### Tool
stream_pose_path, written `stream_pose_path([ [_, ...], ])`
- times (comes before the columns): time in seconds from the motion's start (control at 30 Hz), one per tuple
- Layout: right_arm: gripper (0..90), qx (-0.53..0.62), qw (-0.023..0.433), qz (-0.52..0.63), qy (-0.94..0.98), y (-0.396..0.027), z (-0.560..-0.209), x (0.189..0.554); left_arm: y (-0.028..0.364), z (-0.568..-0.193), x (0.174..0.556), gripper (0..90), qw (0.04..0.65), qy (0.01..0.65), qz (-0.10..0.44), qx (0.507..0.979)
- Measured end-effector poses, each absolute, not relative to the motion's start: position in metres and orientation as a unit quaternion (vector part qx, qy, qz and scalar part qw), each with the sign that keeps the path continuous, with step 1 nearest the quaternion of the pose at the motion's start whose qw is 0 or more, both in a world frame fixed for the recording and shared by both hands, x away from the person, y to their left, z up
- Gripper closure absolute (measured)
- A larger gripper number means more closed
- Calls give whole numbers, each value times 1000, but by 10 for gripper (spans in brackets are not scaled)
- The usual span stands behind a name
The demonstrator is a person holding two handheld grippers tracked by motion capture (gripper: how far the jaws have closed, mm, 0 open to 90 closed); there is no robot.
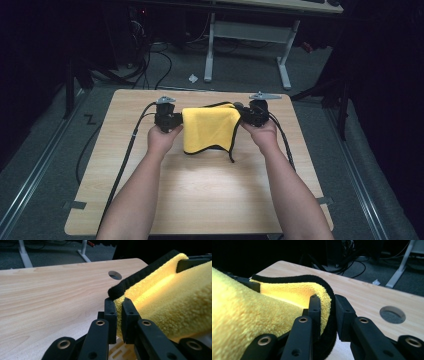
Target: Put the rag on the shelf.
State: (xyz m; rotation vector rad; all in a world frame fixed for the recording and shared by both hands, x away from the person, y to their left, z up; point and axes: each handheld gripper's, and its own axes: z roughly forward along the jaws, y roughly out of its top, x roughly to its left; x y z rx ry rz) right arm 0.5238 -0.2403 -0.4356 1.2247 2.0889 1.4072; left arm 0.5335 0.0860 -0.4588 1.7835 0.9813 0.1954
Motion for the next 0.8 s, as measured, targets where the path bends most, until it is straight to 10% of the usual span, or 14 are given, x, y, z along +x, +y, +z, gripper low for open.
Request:
stream_pose_path([
  [0.8,675,468,183,444,741,-243,-452,523,88,-470,527,812,508,415,73,751],
])
